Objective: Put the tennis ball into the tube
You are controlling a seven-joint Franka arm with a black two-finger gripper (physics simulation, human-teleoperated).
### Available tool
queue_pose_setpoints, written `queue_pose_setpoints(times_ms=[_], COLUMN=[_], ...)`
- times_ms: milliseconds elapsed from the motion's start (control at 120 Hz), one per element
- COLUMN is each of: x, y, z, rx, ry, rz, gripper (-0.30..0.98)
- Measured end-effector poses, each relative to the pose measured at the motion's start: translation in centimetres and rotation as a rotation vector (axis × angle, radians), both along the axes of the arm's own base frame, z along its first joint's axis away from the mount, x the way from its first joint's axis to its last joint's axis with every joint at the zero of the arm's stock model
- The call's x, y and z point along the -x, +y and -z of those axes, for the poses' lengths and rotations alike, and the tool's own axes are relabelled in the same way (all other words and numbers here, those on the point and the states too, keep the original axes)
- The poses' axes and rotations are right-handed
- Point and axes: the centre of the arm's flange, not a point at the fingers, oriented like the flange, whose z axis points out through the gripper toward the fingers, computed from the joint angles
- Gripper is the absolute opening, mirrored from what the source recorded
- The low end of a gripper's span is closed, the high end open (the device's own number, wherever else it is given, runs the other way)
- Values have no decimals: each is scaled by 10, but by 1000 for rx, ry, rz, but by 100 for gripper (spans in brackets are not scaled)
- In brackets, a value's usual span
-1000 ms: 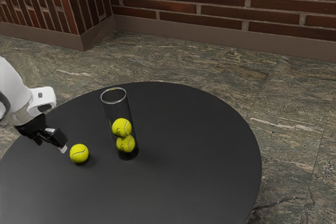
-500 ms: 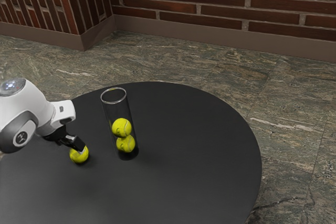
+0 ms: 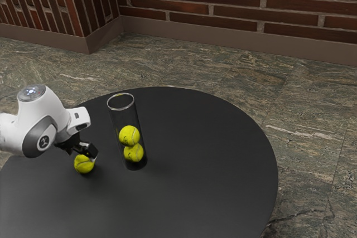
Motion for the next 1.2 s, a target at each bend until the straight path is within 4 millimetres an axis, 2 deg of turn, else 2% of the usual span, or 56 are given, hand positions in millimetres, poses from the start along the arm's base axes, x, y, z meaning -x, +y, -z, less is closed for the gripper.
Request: queue_pose_setpoints(times_ms=[267,508,683,950,1100,1200], x=[-12,-19,-15,-14,-16,-17], y=[18,3,13,14,10,6], z=[16,28,39,40,40,23], rx=[23,21,20,22,22,31], ry=[33,61,85,88,85,49], rz=[-93,-62,-85,-84,-75,-69], gripper=[69,69,68,41,35,28])
